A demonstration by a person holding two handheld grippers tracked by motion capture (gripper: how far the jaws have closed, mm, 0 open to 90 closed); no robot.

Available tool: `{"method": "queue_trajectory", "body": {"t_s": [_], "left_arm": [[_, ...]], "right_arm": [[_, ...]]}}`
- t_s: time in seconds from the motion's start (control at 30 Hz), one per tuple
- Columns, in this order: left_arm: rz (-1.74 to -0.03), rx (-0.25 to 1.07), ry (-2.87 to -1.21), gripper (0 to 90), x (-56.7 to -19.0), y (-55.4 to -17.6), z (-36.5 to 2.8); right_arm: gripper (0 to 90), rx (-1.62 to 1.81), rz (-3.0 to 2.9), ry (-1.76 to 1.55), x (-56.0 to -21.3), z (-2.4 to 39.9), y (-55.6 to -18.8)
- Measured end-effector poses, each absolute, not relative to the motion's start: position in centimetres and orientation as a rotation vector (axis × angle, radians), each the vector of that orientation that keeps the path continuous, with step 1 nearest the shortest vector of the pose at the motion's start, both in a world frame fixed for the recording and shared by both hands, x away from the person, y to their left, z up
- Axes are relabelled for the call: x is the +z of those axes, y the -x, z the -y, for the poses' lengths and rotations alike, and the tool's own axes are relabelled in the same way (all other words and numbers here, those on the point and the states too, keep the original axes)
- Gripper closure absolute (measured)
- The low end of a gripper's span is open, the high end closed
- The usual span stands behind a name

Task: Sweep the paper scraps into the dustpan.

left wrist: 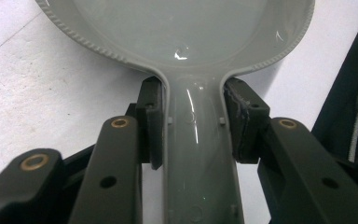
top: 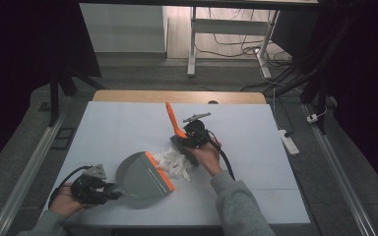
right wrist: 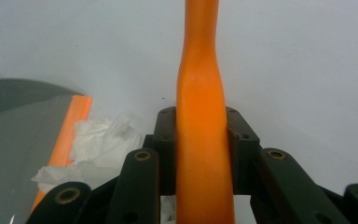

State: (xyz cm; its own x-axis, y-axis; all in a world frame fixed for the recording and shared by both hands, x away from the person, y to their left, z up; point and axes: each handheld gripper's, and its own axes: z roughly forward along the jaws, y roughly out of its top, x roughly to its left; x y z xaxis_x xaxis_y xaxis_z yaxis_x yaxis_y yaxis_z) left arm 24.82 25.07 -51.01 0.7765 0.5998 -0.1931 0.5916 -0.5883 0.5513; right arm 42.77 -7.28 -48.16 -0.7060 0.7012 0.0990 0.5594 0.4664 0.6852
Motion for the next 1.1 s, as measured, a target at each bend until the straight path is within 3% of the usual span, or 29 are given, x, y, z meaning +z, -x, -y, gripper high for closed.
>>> {"method": "queue_trajectory", "body": {"t_s": [1.1], "left_arm": [[-0.885,0.013,-2.358,62.0,-51.1,-24.8,-25.1]], "right_arm": [[70.5,1.304,-2.714,-0.97,-47.8,0.9,-37.2]]}}
